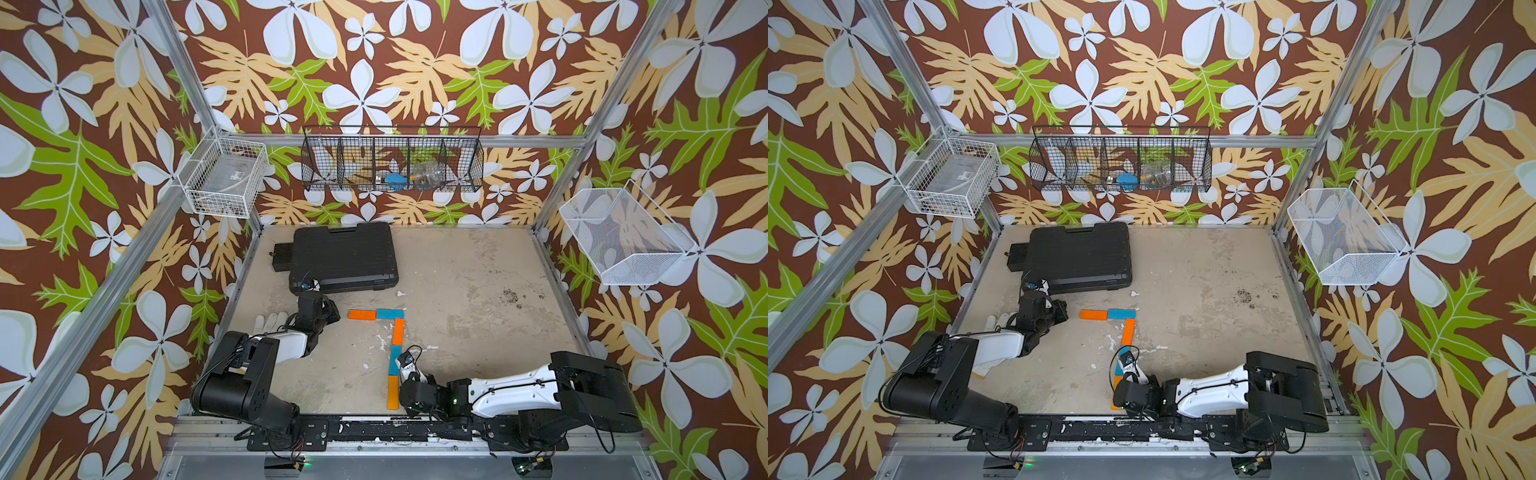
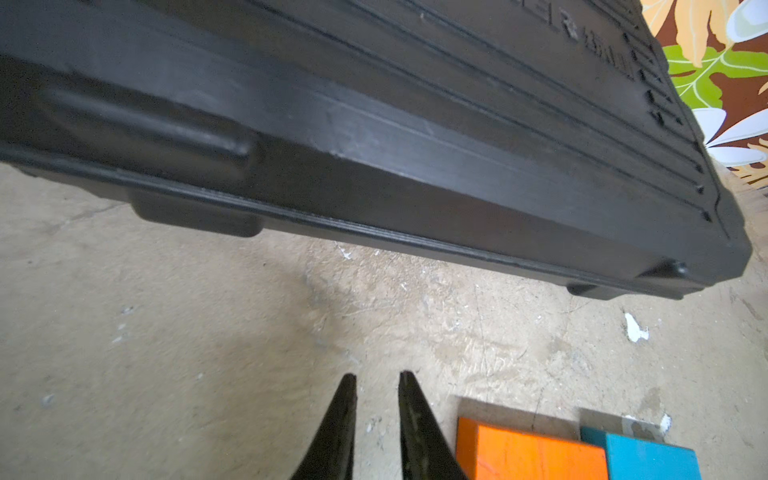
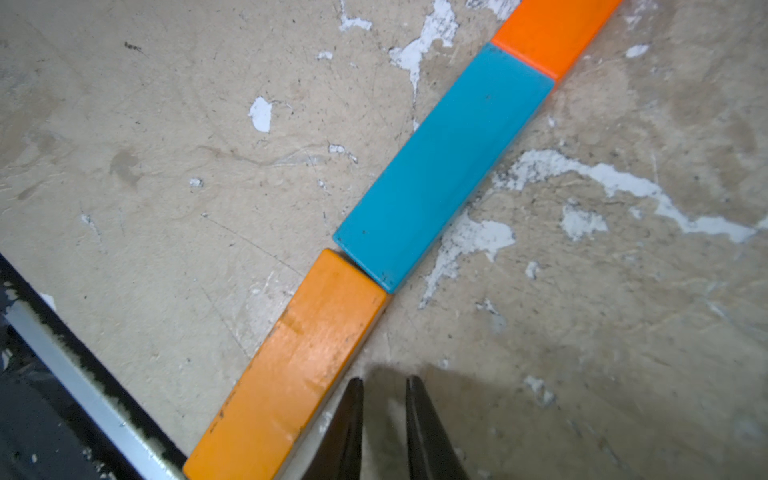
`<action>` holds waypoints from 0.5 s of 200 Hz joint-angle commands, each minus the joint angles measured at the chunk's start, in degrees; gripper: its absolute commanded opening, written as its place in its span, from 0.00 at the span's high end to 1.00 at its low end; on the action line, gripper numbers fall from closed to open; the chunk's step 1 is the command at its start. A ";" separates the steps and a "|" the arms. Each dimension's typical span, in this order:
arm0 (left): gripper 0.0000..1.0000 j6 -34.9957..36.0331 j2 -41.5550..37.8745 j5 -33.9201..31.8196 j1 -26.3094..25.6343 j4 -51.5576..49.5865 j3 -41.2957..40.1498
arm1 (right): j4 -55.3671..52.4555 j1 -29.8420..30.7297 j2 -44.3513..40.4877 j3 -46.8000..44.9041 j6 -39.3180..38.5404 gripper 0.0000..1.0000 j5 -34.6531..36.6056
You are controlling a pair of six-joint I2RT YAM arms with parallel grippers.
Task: Assemble the number 7 with building blocks
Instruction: Adjust the building block at the center of the board.
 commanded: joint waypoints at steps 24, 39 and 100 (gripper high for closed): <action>0.78 0.59 -0.05 0.00 0.12 0.04 0.21 | -6.59 4.36 1.79 0.14 4.93 0.78 -1.37; 0.78 0.57 -0.10 -0.01 0.15 0.04 0.15 | -7.37 5.54 2.35 0.60 5.84 0.78 -0.87; 0.78 0.57 -0.10 0.14 0.12 0.05 0.06 | -11.20 8.12 2.00 1.20 8.85 0.78 0.88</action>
